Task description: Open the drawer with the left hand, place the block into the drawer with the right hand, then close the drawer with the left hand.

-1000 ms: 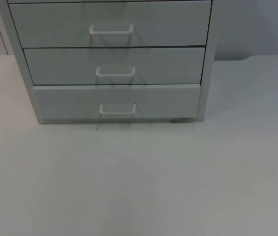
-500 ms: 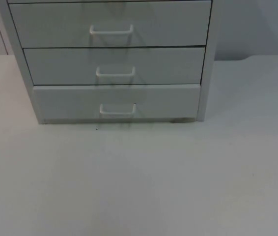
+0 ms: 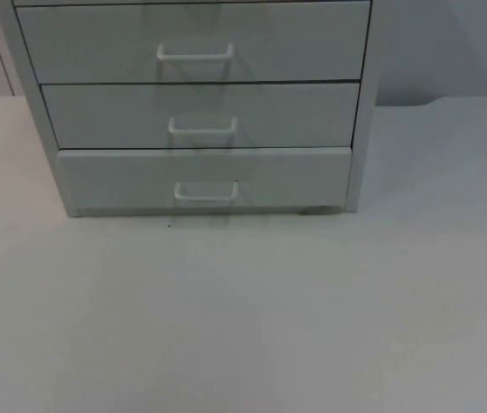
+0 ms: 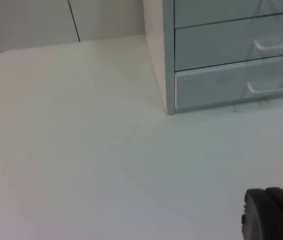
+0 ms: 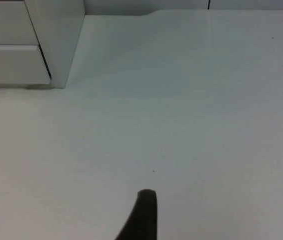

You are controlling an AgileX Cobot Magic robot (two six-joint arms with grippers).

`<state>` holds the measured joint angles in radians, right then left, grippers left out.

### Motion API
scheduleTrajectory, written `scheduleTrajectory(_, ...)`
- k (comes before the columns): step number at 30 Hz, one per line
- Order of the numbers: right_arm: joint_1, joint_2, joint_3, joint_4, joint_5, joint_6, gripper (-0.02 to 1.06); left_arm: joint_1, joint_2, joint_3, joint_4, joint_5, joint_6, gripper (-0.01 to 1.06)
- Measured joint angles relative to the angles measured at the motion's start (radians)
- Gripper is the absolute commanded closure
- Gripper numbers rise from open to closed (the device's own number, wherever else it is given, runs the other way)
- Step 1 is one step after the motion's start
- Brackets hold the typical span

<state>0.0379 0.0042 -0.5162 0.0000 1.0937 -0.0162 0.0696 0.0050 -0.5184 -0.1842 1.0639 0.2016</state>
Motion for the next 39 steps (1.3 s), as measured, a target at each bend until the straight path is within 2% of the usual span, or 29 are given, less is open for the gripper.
scheduleTrajectory(10,0.0,0.0,0.0,0.0,-0.002,0.0,0.27,0.0,0.0,0.018,0.005,0.015,-0.027,1.02)
scheduleTrajectory(11,0.0,0.0,0.0,0.0,-0.002,0.0,0.27,0.0,0.0,0.018,0.015,0.015,-0.039,0.98)
scheduleTrajectory(12,0.0,0.0,0.0,0.0,-0.002,0.0,0.27,0.0,0.0,0.018,0.015,0.015,-0.039,0.87)
scheduleTrajectory(13,0.0,0.0,0.0,0.0,-0.002,0.0,0.27,0.0,0.0,0.018,0.026,0.015,-0.054,0.87)
scheduleTrajectory(15,0.0,0.0,0.0,0.0,-0.002,0.0,0.27,0.0,0.0,0.018,0.054,0.015,-0.094,0.75)
scheduleTrajectory(16,0.0,0.0,0.0,0.0,-0.002,0.0,0.27,0.0,0.0,0.018,0.069,0.015,-0.109,0.66)
scheduleTrajectory(17,0.0,0.0,0.0,0.0,-0.002,0.0,0.27,0.0,0.0,0.018,0.077,0.015,-0.126,0.5)
scheduleTrajectory(18,0.0,0.0,0.0,0.0,-0.002,0.0,0.27,0.0,0.0,0.018,0.077,0.015,-0.126,0.41)
scheduleTrajectory(19,0.0,0.0,0.0,0.0,-0.002,0.0,0.27,0.0,0.0,0.018,0.085,0.015,-0.134,0.41)
scheduleTrajectory(22,0.0,0.0,0.0,0.0,-0.002,0.0,0.27,0.0,0.0,0.018,0.093,0.015,-0.147,0.26)
scheduleTrajectory(31,0.0,0.0,0.0,0.0,-0.002,-0.002,0.23,0.0,0.0,0.018,0.112,0.015,-0.18,0.26)
scheduleTrajectory(39,0.0,0.0,0.0,0.0,-0.002,-0.002,0.02,0.0,0.0,0.018,0.128,0.015,-0.202,0.26)
